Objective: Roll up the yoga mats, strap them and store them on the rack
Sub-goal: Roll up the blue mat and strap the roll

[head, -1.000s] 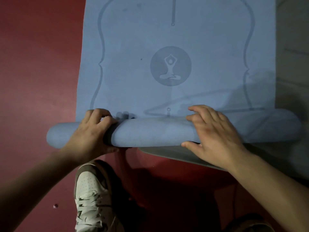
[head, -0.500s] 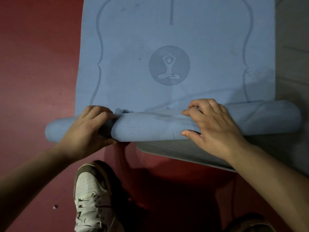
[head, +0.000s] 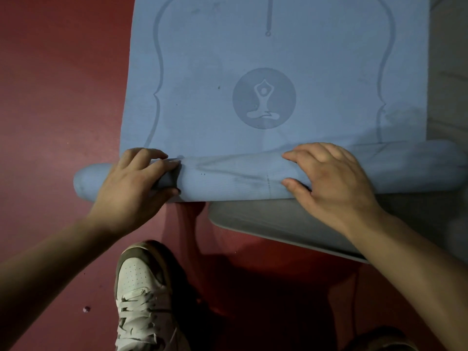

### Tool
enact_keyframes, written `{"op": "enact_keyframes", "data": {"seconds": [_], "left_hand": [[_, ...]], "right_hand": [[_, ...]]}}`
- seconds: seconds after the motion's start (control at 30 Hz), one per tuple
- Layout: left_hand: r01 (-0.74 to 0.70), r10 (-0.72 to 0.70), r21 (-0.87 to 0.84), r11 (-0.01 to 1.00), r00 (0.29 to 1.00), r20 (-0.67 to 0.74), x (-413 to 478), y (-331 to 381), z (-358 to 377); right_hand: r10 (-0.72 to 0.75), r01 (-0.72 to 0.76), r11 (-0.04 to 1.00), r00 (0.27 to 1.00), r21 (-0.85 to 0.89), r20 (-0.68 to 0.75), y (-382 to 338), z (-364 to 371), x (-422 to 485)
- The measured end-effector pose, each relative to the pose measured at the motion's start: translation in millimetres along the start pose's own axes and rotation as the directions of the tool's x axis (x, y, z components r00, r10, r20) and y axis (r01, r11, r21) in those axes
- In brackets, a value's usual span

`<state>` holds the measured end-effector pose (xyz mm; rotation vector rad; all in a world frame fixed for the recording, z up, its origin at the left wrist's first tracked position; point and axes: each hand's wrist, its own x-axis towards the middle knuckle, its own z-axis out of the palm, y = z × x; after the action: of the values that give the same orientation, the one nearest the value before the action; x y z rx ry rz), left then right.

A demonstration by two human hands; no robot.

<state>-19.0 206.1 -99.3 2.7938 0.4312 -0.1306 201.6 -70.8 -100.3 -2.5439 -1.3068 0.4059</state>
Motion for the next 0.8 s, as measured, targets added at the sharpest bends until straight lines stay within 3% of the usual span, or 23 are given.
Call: {"op": "enact_keyframes", "data": {"seconds": [0.17, 0.3, 0.6, 0.8], "left_hand": [[-0.003, 0.002, 0.119, 0.993, 1.000, 0.006, -10, 15, 14], [0.043, -0.056, 0.246, 0.968, 0.997, 0.050, -3, 17, 29], [0.065, -0.058, 0.246, 0.967, 0.998, -0.034, 12, 16, 26], [0.022, -0.032, 0.230, 0.973, 0.999, 0.039, 7, 16, 17]], "right_hand": [[-0.040, 0.054, 0.988, 0.994, -0.142, 0.099, 2, 0, 2], [-0.059, 0.076, 0.977, 0.994, -0.202, 0.090, 2, 3, 10], [-0.076, 0.098, 0.977, 0.990, -0.191, 0.119, 6, -2, 22], [-0.036, 0.080, 0.978, 0.975, -0.194, 0.219, -2, -9, 14]]}}
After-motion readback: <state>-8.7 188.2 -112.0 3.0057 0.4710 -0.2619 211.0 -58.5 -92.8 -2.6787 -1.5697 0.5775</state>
